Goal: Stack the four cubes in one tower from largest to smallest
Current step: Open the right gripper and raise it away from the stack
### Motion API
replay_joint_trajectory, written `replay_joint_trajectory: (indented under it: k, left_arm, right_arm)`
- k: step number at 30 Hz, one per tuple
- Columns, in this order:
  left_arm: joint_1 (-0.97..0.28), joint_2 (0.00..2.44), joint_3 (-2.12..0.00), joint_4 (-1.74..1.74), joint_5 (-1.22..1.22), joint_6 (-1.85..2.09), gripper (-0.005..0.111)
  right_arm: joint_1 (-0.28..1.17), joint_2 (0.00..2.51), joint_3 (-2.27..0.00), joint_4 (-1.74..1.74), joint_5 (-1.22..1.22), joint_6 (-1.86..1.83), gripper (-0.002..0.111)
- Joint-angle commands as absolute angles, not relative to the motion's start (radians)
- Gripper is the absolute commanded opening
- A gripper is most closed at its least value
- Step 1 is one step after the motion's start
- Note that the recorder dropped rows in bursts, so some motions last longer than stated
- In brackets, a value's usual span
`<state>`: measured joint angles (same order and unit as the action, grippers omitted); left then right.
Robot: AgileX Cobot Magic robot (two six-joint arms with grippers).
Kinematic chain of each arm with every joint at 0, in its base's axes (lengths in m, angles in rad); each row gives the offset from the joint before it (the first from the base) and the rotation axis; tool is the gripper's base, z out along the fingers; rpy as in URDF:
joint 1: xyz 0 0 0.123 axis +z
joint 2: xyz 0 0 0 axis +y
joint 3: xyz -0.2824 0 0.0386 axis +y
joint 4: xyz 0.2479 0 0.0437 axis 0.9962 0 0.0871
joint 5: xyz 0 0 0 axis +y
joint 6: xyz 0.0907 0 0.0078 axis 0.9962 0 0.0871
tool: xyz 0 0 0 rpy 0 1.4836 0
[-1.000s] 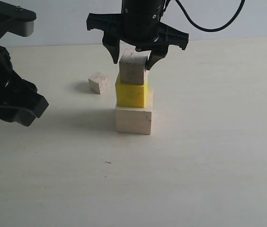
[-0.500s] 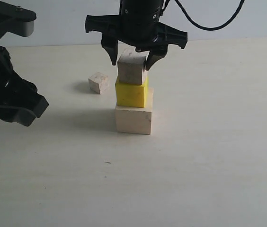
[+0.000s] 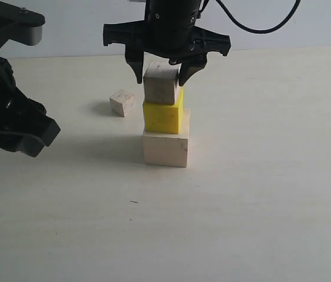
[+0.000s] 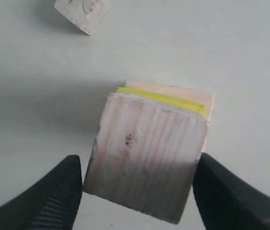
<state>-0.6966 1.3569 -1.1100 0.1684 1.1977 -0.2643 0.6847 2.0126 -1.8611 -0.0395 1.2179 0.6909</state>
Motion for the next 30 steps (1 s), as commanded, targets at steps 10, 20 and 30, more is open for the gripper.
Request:
replay_joint_trajectory:
  k: [10, 20, 30]
  left_arm:
    - [-0.697, 1.35, -1.105, 0.163, 1.196, -0.269, 0.059]
    - [-0.697, 1.35, -1.105, 0.163, 1.196, -0.269, 0.059]
    - [-0.697, 1.35, -1.105, 0.162, 1.194, -0.267, 0.059]
  right_arm:
    - [0.686, 2.007, -1.869, -0.044, 1.208, 0.637, 0.064]
    - [0.686, 2.007, -1.869, -0.044, 1.221, 0.62, 0.064]
    - [0.686, 1.995, -1.869, 0.006, 1.221, 0.574, 0.064]
